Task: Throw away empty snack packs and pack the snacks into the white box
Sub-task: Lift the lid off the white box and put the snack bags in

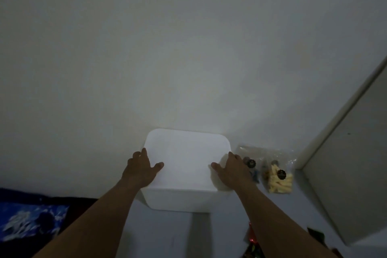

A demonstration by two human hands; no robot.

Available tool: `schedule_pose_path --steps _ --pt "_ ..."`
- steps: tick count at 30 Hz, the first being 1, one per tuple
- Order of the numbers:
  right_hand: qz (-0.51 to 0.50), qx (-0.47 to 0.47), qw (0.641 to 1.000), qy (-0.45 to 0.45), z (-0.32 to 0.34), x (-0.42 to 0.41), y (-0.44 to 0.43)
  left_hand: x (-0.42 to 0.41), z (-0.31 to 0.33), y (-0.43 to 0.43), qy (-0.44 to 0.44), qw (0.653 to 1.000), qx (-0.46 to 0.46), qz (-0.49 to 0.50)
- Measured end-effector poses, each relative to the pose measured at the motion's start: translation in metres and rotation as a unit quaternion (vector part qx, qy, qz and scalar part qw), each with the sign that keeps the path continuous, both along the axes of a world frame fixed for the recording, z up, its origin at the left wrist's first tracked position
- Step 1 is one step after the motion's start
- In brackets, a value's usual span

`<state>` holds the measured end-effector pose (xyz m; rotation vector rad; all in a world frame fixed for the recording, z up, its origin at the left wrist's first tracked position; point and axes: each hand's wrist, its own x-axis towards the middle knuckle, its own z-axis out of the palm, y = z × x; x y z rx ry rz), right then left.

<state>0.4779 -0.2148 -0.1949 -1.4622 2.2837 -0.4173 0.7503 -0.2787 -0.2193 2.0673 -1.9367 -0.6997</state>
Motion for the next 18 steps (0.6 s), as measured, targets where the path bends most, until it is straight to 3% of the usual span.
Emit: schedule_pose_path --steps 3,9,18 --pt "-0.031 0.008 0.999 -0.02 -0.012 -0.001 -0.004 -0.002 -0.009 -0.009 0.069 0.997 0.026 0.007" --pt "-0.124 -0.05 0.976 -0.174 -0.031 -0.001 -0.011 0.0 -0.017 -0.025 0.183 0.981 0.008 0.064" --pt "-0.165 -0.089 0.955 -0.228 -0.034 -0.005 -0.021 -0.006 -0.026 -0.02 0.143 0.982 -0.039 0.118"
